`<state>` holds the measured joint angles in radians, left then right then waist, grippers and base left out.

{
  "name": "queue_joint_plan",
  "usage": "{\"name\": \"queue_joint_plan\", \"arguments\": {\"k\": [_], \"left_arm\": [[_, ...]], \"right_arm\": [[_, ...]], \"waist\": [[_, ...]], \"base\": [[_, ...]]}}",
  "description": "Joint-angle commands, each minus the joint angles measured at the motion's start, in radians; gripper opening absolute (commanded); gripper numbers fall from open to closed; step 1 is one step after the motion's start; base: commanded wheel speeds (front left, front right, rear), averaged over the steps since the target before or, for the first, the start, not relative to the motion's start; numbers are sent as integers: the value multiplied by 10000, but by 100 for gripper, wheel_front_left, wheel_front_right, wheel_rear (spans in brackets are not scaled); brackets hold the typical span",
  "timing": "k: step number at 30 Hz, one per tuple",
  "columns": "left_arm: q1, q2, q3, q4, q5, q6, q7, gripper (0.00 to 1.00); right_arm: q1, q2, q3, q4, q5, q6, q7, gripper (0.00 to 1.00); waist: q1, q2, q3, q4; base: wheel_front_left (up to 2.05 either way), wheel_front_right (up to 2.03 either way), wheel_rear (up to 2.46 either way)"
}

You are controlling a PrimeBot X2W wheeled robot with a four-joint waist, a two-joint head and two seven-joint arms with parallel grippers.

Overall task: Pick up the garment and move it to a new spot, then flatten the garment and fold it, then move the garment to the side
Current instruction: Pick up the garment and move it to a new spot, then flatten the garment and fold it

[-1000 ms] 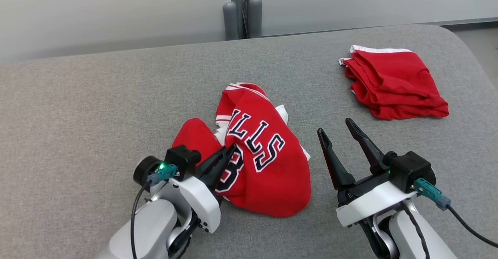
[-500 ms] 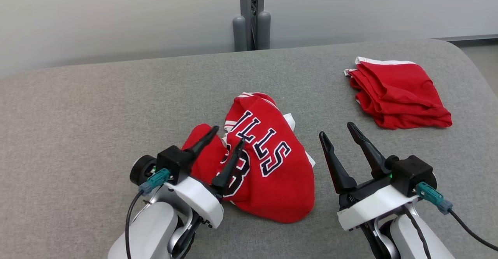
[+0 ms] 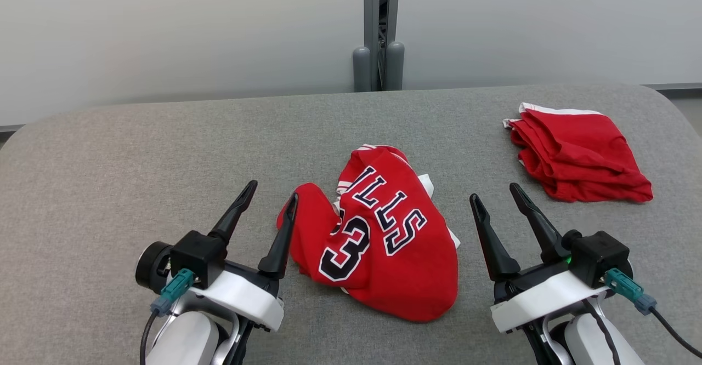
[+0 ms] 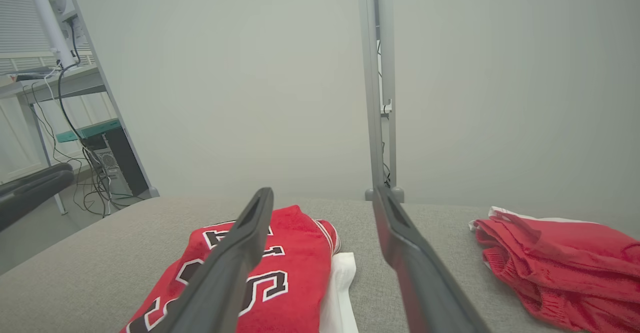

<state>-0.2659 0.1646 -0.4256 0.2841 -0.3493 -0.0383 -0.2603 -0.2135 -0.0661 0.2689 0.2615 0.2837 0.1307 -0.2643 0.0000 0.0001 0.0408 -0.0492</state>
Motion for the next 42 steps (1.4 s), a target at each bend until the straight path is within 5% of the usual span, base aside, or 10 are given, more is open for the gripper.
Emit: {"name": "queue_joint_plan", "arguments": {"k": [1, 10, 22, 27, 38, 42], "left_arm": [[89, 16, 134, -69, 89, 7, -47, 100], [816, -110, 1424, -532, 680, 195, -46, 100], [-66, 456, 1133, 1282, 880, -785, -16, 100], [-1097, 1078, -124, 2311, 34, -915, 448, 100], [-3311, 3769, -3970, 2864, -4028, -917, 1538, 100], [-3755, 4126, -4730, 2956, -4792, -917, 1821, 100]], "right_arm": [[65, -28, -60, -71, -12, 1, -16, 100], [300, 0, -433, -265, -125, 1, -17, 100], [45, 41, -257, -173, -97, 1, -17, 100], [-84, 62, -195, -156, -91, 1, -17, 100], [-544, 120, 2, -175, 69, 1, -17, 100], [-658, 121, 51, -186, 96, 1, -17, 100]], "waist": [[0, -1, -58, 77], [0, -1, -101, 169], [0, -1, 183, -404], [0, -1, 500, -856], [0, -1, 1240, -1915], [0, -1, 1395, -2137]], "base": [[0, 0, 0], [0, 0, 0], [0, 0, 0], [0, 0, 0], [0, 0, 0], [0, 0, 0]]}}
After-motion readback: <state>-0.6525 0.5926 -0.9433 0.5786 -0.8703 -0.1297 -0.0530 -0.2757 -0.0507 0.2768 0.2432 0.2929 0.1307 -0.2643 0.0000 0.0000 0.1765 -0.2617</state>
